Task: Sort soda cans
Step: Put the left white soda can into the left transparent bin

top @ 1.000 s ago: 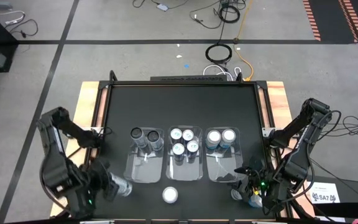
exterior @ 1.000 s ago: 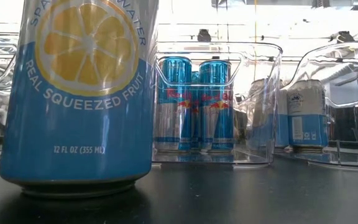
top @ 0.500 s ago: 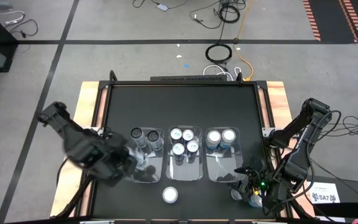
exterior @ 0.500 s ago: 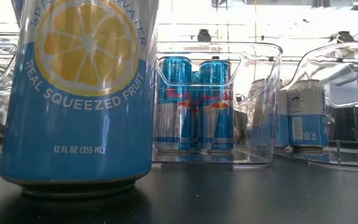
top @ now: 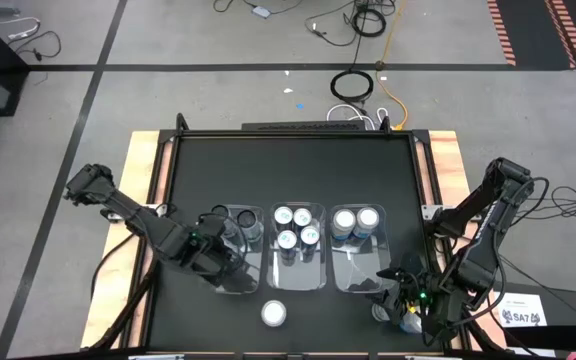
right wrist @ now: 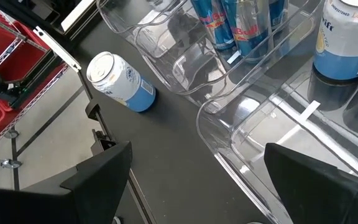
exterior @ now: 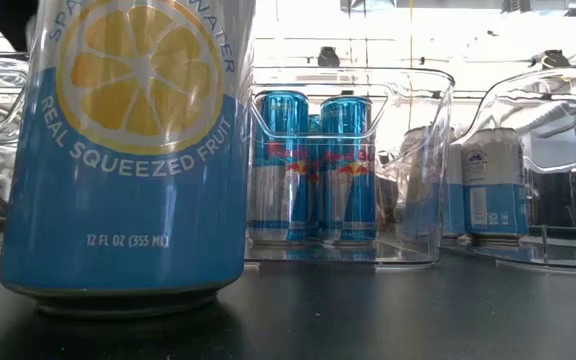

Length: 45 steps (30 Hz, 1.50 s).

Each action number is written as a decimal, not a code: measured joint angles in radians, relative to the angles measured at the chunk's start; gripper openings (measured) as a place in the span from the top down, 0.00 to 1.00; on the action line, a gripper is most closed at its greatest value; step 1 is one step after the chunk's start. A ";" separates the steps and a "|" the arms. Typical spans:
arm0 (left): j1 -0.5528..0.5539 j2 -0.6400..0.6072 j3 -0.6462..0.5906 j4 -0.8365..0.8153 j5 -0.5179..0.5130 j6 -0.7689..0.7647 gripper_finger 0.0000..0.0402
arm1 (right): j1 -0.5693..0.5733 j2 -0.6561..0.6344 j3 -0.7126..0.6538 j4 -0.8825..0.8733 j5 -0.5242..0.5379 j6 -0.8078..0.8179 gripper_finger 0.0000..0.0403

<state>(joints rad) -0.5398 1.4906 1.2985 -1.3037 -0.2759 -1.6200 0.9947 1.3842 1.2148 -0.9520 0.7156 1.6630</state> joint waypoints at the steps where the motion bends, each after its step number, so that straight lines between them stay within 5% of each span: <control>1: 0.014 0.000 -0.010 -0.005 0.011 0.003 0.32 | 0.000 0.000 0.000 0.000 0.000 0.000 0.11; 14: 0.136 0.006 -0.049 0.007 0.052 0.060 0.32 | 0.000 0.000 0.000 0.002 0.000 0.019 0.11; 45: 0.141 0.006 -0.070 0.009 0.030 0.002 0.24 | 0.000 0.000 0.000 0.005 -0.001 0.000 0.11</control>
<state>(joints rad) -0.3985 1.4963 1.2282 -1.2949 -0.2462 -1.6176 0.9947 1.3842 1.2149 -0.9467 0.7147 1.6634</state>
